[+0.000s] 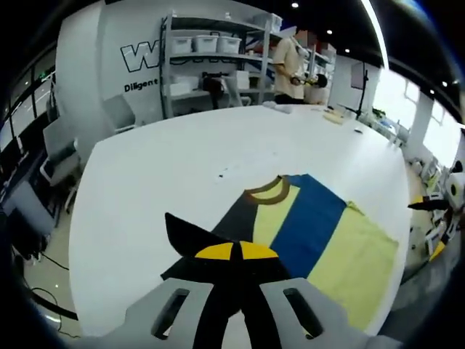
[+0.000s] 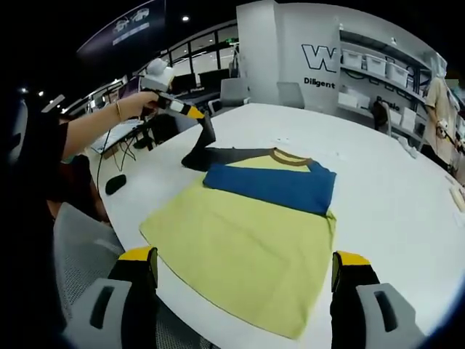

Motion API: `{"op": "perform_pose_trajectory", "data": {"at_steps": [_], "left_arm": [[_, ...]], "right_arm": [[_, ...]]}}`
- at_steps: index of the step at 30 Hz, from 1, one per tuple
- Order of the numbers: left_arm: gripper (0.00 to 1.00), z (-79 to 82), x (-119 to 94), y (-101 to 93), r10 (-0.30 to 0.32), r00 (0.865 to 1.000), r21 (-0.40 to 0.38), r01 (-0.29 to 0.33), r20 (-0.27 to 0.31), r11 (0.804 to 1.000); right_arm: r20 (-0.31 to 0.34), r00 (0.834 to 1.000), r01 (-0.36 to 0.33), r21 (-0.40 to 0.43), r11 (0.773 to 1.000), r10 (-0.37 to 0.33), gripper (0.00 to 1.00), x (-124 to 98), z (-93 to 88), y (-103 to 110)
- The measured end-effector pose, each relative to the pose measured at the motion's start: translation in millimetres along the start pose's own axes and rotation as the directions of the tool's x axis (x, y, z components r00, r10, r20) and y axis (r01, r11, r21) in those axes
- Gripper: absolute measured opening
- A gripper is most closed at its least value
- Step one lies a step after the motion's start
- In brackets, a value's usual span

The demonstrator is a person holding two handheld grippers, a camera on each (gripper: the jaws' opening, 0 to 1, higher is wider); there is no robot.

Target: Fold the garment on the visible template until the final outline fits inside the template.

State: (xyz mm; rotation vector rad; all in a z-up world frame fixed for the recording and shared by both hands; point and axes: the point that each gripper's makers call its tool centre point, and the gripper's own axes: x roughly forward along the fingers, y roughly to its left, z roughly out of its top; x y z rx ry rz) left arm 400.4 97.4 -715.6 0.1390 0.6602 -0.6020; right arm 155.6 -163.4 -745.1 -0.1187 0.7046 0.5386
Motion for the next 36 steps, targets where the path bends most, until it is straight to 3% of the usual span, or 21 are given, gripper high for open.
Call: {"op": "perform_pose_trajectory", "data": {"at_steps": [10, 16, 27, 29, 33, 36], "left_arm": [[0.0, 27.3, 16, -44.3, -0.114, 0.993, 0.038, 0.113, 0.039, 0.993], [0.0, 39.8, 25, -63.5, -0.151, 0.987, 0.058, 0.148, 0.05, 0.987], [0.0, 74.7, 41, -121.9, -0.26, 0.963, 0.135, 0.249, 0.073, 0.959], [0.0, 78.8, 42, -131.6, -0.281, 0.957, 0.179, 0.265, 0.069, 0.947], [0.0, 82.9, 45, -141.6, -0.281, 0.958, 0.206, 0.265, 0.053, 0.942], [0.0, 87.3, 50, -156.5, -0.309, 0.949, 0.209, 0.29, 0.063, 0.934]], "right_arm": [[-0.01, 1.0, 0.001, 0.002, 1.0, -0.001, 0.99, 0, -2.5, 1], [-0.015, 1.0, 0.008, 0.011, 1.0, -0.008, 0.99, -1, -2.6, 0], [-0.016, 1.0, 0.012, 0.005, 1.0, -0.012, 0.99, -1, -0.4, -2], [-0.017, 1.0, 0.014, 0.008, 1.0, -0.014, 0.99, -1, -0.9, -2], [-0.02, 1.0, 0.018, 0.006, 1.0, -0.018, 0.99, -2, -1.9, -3], [-0.02, 1.0, 0.019, 0.007, 1.0, -0.019, 0.99, -2, -1.5, -3]]}}
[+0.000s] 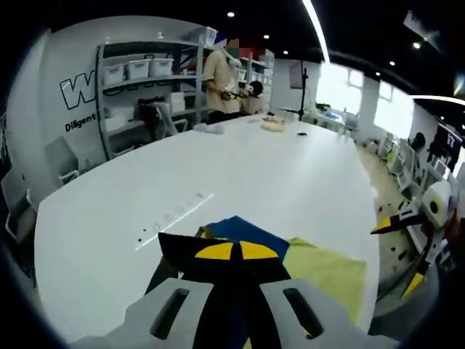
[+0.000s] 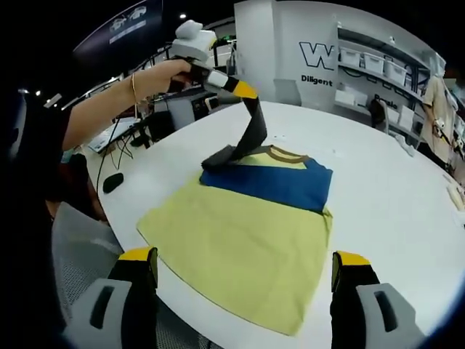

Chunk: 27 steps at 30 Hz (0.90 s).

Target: Fold the garment on the visible template until the final outline fits inside the template.

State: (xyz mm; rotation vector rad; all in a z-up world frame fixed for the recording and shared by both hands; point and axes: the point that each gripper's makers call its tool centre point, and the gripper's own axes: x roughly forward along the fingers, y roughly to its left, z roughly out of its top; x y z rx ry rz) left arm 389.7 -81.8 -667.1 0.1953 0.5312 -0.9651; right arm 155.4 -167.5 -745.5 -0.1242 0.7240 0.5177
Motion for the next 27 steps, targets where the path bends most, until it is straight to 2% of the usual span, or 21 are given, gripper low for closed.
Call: {"op": "perform_pose_trajectory", "data": {"at_steps": [4, 10, 14, 17, 23, 27], "left_arm": [[0.0, -0.3, 22, -20.9, -0.044, 0.999, -0.002, 0.044, -0.01, 0.999], [0.0, -6.7, 41, -35.7, -0.065, 0.997, 0.002, 0.066, -0.036, 0.998], [0.0, -20.5, 63, -46.9, -0.077, 0.994, 0.013, 0.078, -0.076, 0.997], [0.0, -33.2, 75, -60.4, -0.112, 0.989, 0.007, 0.113, -0.099, 0.994], [0.0, -46.0, 87, -82.1, -0.147, 0.983, 0.035, 0.152, -0.114, 0.988], [0.0, -57.3, 87, -102.0, -0.174, 0.978, 0.031, 0.179, -0.118, 0.983]], "right_arm": [[0.0, 1.0, 0.003, -0.003, 1.0, -0.003, 0.99, 0, 0.8, -2], [-0.005, 1.0, 0.009, 0.001, 1.0, -0.009, 0.99, -1, -1.3, -5], [-0.01, 1.0, 0.013, 0.005, 1.0, -0.013, 0.99, -1, -3.3, -6], [-0.012, 1.0, 0.015, 0.009, 1.0, -0.015, 0.99, -1, -4.4, -7], [-0.024, 0.999, 0.024, 0.015, 1.0, -0.023, 0.99, -1, -9.0, -11], [-0.031, 0.999, 0.021, 0.014, 1.0, -0.02, 0.99, 0, -10.8, -9]]}}
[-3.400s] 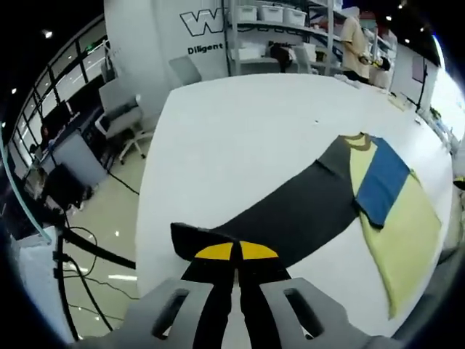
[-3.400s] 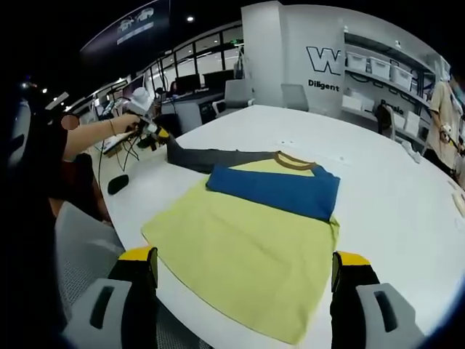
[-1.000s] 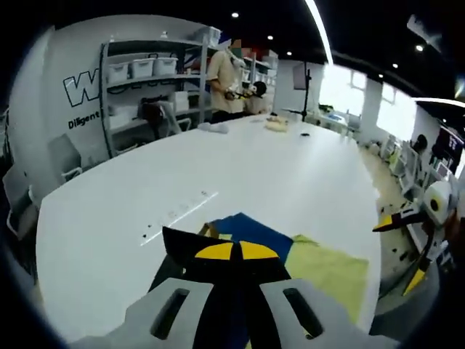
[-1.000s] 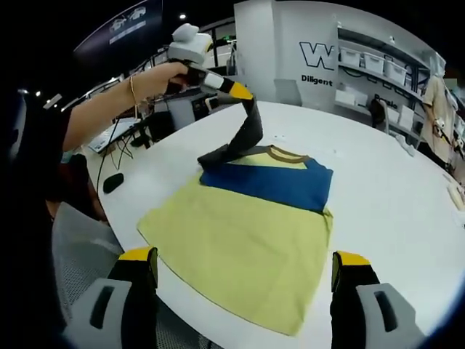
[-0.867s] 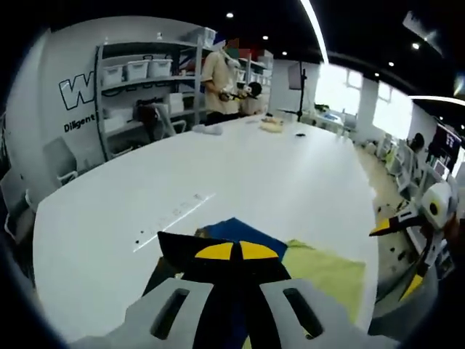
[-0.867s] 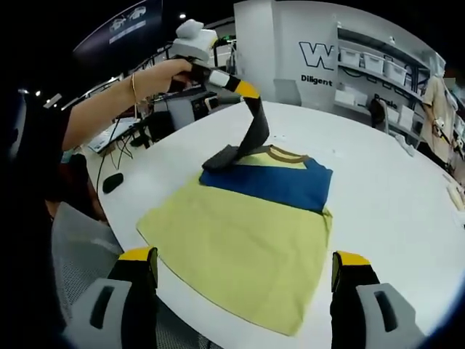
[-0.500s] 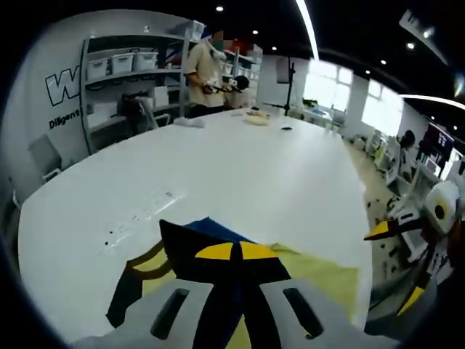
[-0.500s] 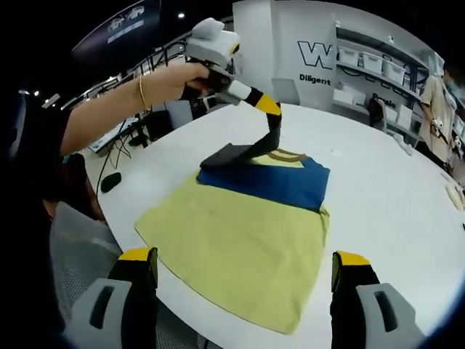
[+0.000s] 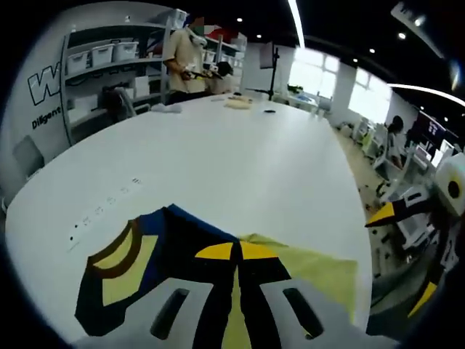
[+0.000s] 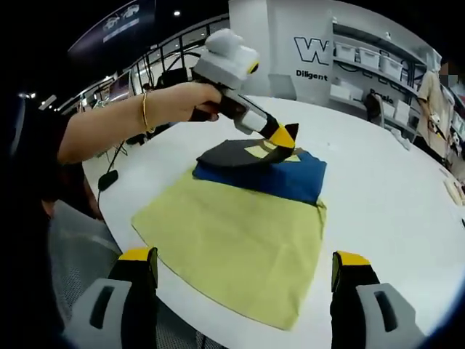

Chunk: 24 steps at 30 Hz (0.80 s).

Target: Fold the garment on the visible template until the final outline fits inside the template.

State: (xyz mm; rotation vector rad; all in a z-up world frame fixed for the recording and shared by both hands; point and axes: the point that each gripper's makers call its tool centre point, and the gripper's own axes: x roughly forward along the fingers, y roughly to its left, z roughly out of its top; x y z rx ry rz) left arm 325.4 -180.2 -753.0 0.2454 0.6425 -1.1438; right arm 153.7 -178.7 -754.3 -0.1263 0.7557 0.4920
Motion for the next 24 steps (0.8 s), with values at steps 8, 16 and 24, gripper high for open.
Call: {"op": "perform_pose_trajectory", "data": {"at_steps": [8, 16, 24], "left_arm": [[0.0, -27.2, 25, -8.7, 0.001, 0.998, 0.001, -0.001, -0.065, 1.0], [0.0, -42.3, 46, -4.0, 0.011, 0.995, -0.014, -0.013, -0.095, 1.0], [0.0, -57.2, 53, -8.2, 0.015, 0.993, -0.026, -0.018, -0.12, 0.999]], "right_arm": [[-0.008, 1.0, 0.007, 0.009, 1.0, -0.007, 0.99, 1, -3.6, -3], [-0.016, 1.0, 0.008, 0.015, 1.0, -0.007, 0.99, 1, -7.2, -4], [-0.018, 1.0, 0.012, 0.017, 1.0, -0.012, 0.99, 2, -6.7, -7]]}}
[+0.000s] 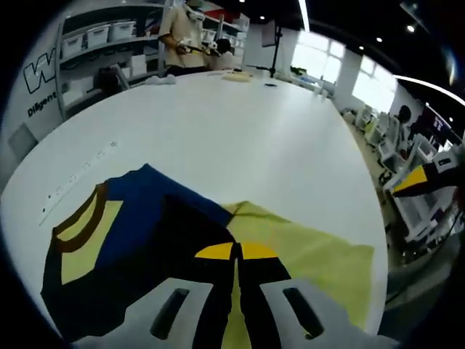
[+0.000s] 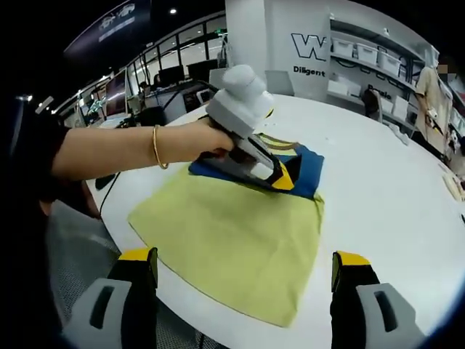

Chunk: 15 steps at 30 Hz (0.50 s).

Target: Fold the garment on the visible template until the final outline fits inside the template.

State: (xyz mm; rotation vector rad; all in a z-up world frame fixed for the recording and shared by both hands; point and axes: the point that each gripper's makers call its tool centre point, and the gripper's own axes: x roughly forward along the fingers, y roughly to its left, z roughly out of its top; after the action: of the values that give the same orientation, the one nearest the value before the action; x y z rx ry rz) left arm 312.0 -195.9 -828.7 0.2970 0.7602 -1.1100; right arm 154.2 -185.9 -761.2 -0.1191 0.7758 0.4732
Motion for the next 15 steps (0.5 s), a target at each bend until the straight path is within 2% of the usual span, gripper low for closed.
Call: {"op": "perform_pose_trajectory", "data": {"at_steps": [7, 11, 13, 15], "left_arm": [[0.0, -1.3, 2, 0.8, 0.025, 1.0, -0.008, -0.024, 0.007, 1.0], [0.01, 4.5, -6, 5.9, 0.032, 0.998, -0.032, -0.03, 0.048, 0.999], [0.04, 3.4, -11, 11.2, 0.046, 0.998, -0.062, -0.043, 0.051, 0.997], [0.1, 2.6, -15, 14.1, 0.052, 0.997, -0.065, -0.049, 0.048, 0.997]], "right_arm": [[-0.008, 1.0, 0.003, 0.004, 1.0, -0.003, 0.99, 0, -2.7, -1], [-0.009, 1.0, 0.007, 0.007, 1.0, -0.007, 0.99, 0, -3.0, -3], [-0.004, 1.0, 0.006, 0.008, 1.0, -0.006, 0.99, 0, -1.6, -3], [0.0, 1.0, 0.004, 0.009, 1.0, -0.004, 0.99, 1, 0.1, -3]]}}
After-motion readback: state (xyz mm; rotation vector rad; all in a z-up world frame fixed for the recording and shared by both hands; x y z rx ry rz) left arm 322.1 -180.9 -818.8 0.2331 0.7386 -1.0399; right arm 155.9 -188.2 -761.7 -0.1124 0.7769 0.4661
